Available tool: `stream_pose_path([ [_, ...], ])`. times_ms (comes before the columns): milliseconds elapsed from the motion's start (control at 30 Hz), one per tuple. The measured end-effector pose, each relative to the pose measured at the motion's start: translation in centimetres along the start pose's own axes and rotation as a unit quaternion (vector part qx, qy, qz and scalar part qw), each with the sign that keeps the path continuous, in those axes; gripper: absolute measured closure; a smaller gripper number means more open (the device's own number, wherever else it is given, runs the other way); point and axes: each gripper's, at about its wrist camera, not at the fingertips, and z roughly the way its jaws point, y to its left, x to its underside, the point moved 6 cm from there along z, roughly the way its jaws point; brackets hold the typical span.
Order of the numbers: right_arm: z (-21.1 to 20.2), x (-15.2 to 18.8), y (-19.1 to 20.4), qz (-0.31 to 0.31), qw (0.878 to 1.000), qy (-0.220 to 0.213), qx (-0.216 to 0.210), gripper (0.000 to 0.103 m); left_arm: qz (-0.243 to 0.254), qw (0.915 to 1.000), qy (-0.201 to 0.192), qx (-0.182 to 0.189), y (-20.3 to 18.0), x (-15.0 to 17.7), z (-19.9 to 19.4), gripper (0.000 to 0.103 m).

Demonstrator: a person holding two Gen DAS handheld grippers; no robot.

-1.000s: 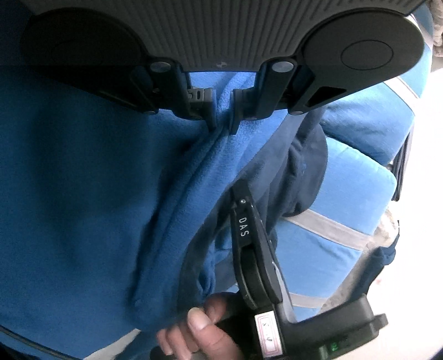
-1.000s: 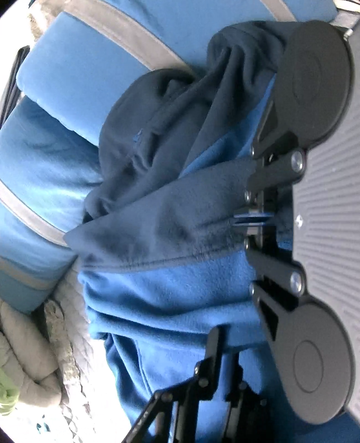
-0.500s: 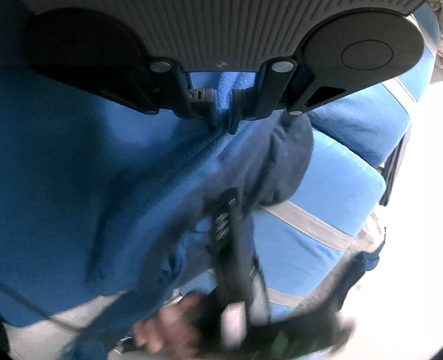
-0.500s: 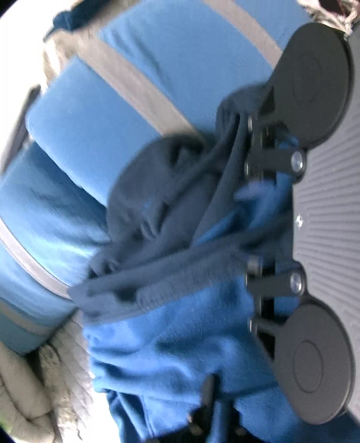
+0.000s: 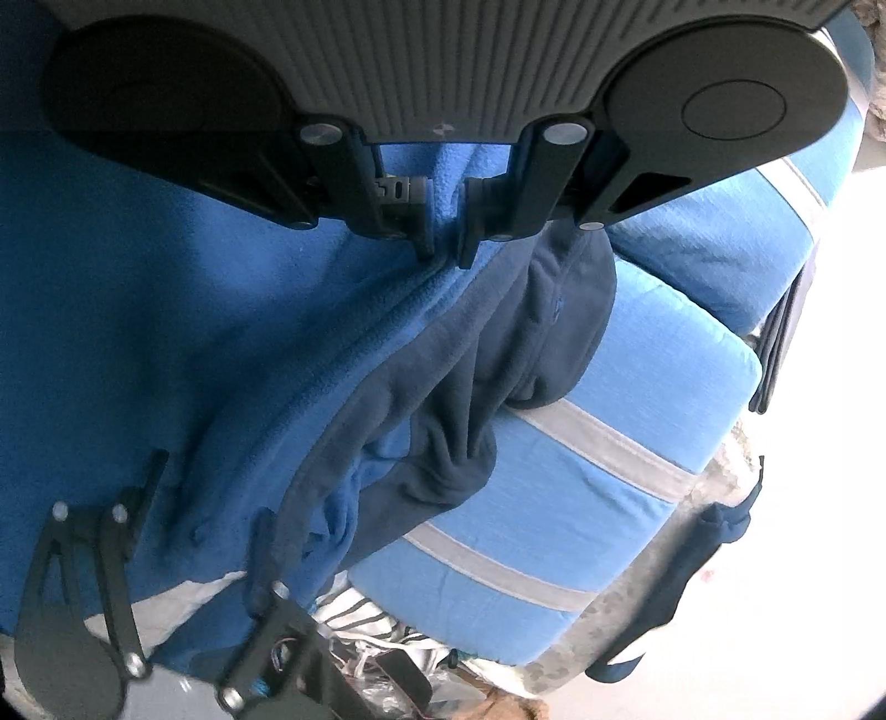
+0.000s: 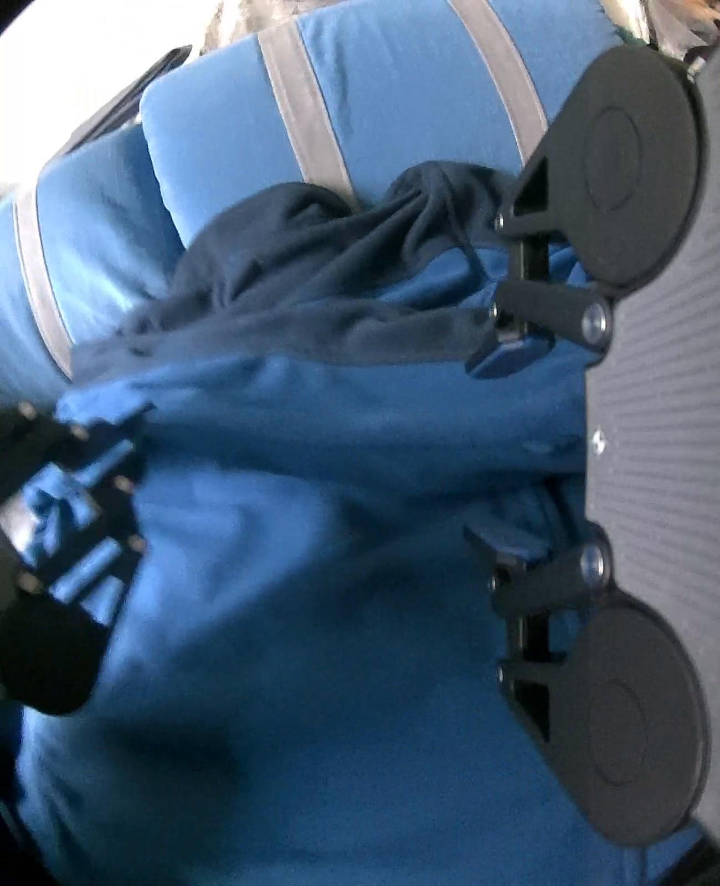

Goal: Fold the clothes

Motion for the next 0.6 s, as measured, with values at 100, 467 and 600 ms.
stream_pose_path([
  [100, 0.7, 0.4, 0.2, -0.005, 1.0, 0.014, 0.007, 0.058, 0.0, 1.0, 0.0, 0.002, -0.2, 0.2, -0.2, 0.095],
  [467, -0.3, 0.6, -1.3, -0.049, 0.995, 0.036, 0.074, 0.096, 0.05, 0.9973, -0.007, -0.052, -1.3, 2.2, -0.2, 0.074],
  [600, -1.4, 0.4, -2.9, -0.042, 0.993, 0.033, 0.102, 0.095, 0.04, 0.9959, 0.026, -0.077, -0.2, 4.3, 0.2, 0.06],
])
